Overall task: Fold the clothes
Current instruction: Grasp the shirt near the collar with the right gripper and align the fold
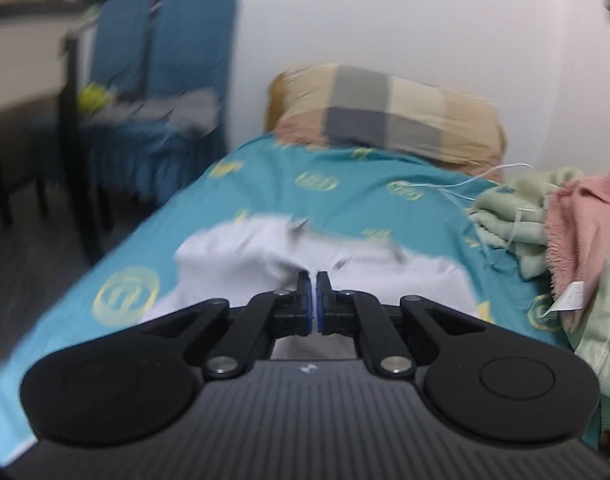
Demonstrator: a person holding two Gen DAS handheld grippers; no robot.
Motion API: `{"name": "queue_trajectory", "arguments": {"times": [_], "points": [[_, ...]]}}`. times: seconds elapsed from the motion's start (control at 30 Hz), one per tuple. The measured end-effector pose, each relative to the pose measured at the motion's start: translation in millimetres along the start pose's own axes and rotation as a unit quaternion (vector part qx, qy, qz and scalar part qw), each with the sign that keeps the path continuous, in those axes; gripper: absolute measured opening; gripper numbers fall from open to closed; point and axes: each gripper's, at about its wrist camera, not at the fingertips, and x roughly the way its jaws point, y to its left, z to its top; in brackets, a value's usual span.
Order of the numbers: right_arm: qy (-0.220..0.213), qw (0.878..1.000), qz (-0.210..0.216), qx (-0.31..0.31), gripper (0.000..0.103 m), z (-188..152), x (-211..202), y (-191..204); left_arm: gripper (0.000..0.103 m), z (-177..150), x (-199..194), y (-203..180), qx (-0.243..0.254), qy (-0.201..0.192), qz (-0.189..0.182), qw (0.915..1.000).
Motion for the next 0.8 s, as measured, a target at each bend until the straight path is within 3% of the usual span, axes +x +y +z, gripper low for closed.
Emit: {"name": "queue_trajectory", "arguments": {"times": [0.17,0.4,0.57,0.7,0.77,0.8], "points": [[0.049,0.997,-0.029,0.060,0.005,1.8,59.3,-39.3,0.088,-4.5,15.9,-6.8,0.015,0.020,0.008,0.9997],[0.090,0.991,-0.011,0.099,0.005,-25.9,110.7,-58.3,0.088,-12.6,46.1,-6.9,0.027,0.054,0.027,0.9978],[0.089,0.983,0.032,0.155,0.008,-25.7,87.7,-69.5,0.088,-13.4,59.2,-3.1,0.030,0.064,0.037,0.9968],[0.095,0.977,0.063,0.179,0.009,-18.4,37.6,-76.2,0.088,-13.9,56.4,-1.7,0.026,0.065,0.038,0.9968],[0.093,0.977,0.077,0.177,0.021,-16.6,0.8,-77.6,0.088,-13.7,51.8,-1.3,0.024,0.063,0.039,0.9970],[0.094,0.976,0.085,0.178,0.040,-16.1,-19.5,-78.5,0.088,-13.4,49.2,-1.1,0.022,0.062,0.040,0.9971]]}}
